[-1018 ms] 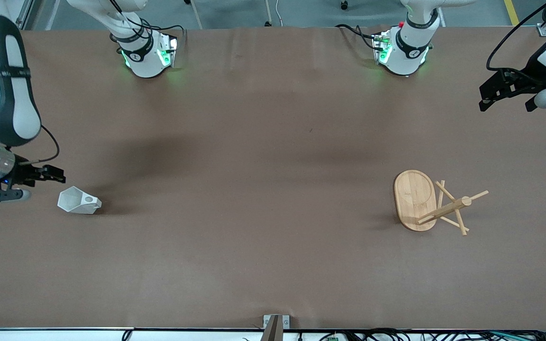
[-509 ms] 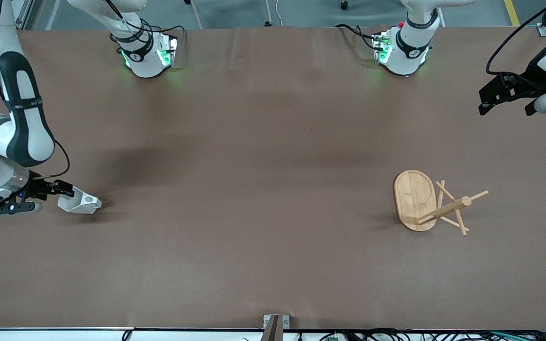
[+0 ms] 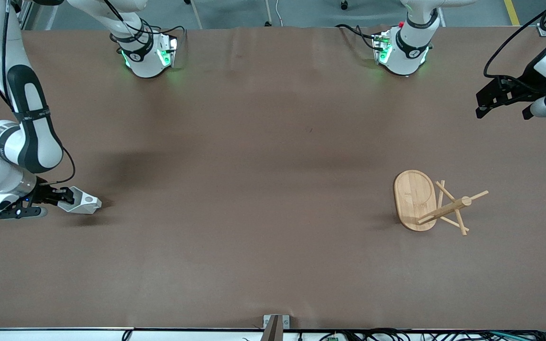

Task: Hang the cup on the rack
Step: 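Lower the right gripper onto the white cup, then close the right gripper on the white cup body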

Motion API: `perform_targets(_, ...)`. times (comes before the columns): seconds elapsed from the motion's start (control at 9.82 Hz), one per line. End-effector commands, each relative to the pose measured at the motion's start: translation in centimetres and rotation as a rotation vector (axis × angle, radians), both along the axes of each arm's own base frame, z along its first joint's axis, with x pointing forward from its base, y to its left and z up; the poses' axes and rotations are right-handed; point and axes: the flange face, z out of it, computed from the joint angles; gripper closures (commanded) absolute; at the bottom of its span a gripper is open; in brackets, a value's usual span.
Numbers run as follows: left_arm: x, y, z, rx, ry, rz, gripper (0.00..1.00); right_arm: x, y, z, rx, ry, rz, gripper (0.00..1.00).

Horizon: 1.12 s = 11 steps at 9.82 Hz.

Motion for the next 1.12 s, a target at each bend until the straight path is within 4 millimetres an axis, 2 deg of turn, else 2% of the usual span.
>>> perform_targets(0.0, 0.5, 0.0, -1.4, 0.005, 0.045, -0.014, 0.00, 0.1, 0.1, 0.1, 0.016, -0.003, 0.010, 1.00)
perform_targets(0.2, 0.8, 0.0, -1.9, 0.006, 0.054, -0.016, 0.00, -0.2, 0.7, 0.9, 0.038, 0.028, 0.044, 1.00)
perform_targets(0.31, 0.9, -0.2, -1.8, 0.008, 0.051, -0.019, 0.00, -0.4, 1.3, 4.1, 0.064, 0.034, 0.055, 1.00)
perform_targets(0.41, 1.0, -0.2, -2.0, 0.007, 0.054, -0.021, 0.00, -0.7, 2.8, 7.8, 0.097, 0.043, 0.074, 1.00)
perform_targets(0.51, 1.3, -0.3, -2.5, 0.007, 0.063, -0.023, 0.00, -0.9, 5.1, 11.1, 0.128, 0.051, 0.108, 1.00)
perform_targets(0.61, 1.4, -1.0, -2.9, 0.007, 0.071, -0.033, 0.00, -1.3, 7.1, 13.3, 0.155, 0.066, 0.123, 1.00)
perform_targets(0.81, 1.7, -1.1, -3.2, 0.007, 0.073, -0.036, 0.00, -2.0, 12.4, 16.8, 0.223, 0.079, 0.131, 1.00)
perform_targets(0.92, 1.6, -2.4, -3.4, 0.005, 0.071, -0.064, 0.00, -2.4, 16.2, 18.1, 0.271, 0.095, 0.148, 1.00)
perform_targets(1.02, 1.4, -5.2, -4.1, -0.020, 0.086, -0.116, 0.00, -2.8, 19.3, 18.9, 0.324, 0.112, 0.164, 1.00)
